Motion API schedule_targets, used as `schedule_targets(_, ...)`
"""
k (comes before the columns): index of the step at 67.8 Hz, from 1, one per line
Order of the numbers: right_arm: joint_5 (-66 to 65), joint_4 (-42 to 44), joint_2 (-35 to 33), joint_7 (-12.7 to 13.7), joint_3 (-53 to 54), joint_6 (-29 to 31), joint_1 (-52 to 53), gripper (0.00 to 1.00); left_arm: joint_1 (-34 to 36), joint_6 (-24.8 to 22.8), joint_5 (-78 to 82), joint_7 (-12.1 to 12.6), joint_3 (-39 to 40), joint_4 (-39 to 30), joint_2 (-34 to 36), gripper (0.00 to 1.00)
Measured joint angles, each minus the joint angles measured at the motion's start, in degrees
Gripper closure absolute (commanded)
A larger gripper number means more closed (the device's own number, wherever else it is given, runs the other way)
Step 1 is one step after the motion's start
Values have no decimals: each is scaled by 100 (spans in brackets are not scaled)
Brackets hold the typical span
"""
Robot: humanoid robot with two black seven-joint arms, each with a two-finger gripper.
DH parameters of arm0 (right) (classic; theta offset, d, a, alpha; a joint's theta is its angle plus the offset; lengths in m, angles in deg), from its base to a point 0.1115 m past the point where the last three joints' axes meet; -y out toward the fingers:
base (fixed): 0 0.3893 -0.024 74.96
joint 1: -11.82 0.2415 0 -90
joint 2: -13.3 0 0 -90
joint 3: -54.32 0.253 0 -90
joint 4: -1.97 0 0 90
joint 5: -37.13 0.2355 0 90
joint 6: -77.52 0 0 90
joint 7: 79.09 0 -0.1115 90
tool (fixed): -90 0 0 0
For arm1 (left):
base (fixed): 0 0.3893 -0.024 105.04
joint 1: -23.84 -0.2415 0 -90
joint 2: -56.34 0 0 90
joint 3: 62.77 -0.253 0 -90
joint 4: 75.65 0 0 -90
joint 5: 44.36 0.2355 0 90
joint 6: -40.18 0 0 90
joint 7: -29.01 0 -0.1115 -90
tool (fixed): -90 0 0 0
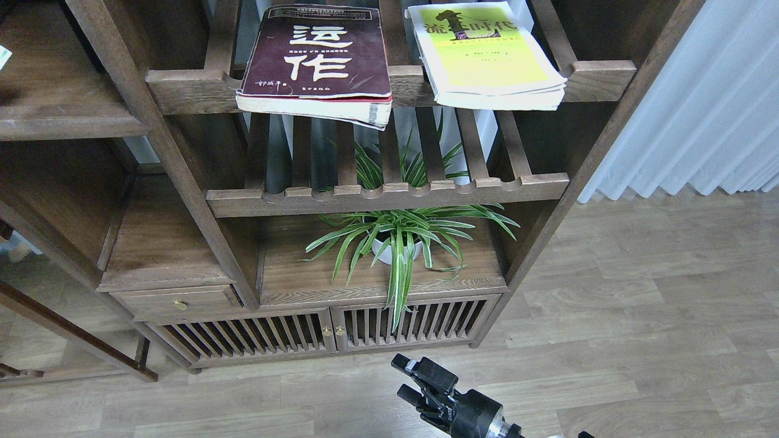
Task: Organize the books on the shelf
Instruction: 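Place the blue book on the side shelf with the left gripper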
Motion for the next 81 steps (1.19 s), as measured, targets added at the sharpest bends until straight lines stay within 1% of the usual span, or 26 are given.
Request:
schedule_targets(8,0,2,0,0,0,0,0,0,692,0,23,47,-607,225,-171,100)
schedule_targets(13,0,2,0,-2,0,0,0,0,1162,0,31,128,-956,385,-381,100)
schedule_targets(14,0,2,1,-2,0,0,0,0,1537,0,40,258,-1186,507,-571,100)
schedule_targets(17,0,2,1,-3,0,0,0,0,1731,0,45,346,-1295,570,-686,100)
schedule_targets(23,0,2,1,-2,5,0,0,0,2238,0,49,630,-1577,789,-1093,100)
schedule_targets(29,0,2,0,-2,15,0,0,0,2536,0,50,751,-1719,1010,-1342,100)
schedule_targets(40,0,2,0,-2,18,-1,-10,0,2833,0,51,781,-1784,1365,-1551,100)
schedule_targets(60,0,2,0,-2,74,-1,-40,0,3227,0,52,782,-1793,1760,-1793,100)
schedule_targets(70,0,2,0,0,79,-1,-44,0,3600,0,52,784,-1793,2179,-2109,100)
schedule_targets(81,0,2,1,0,82,-1,-51,0,3939,0,52,784,-1793,2791,-2551,99)
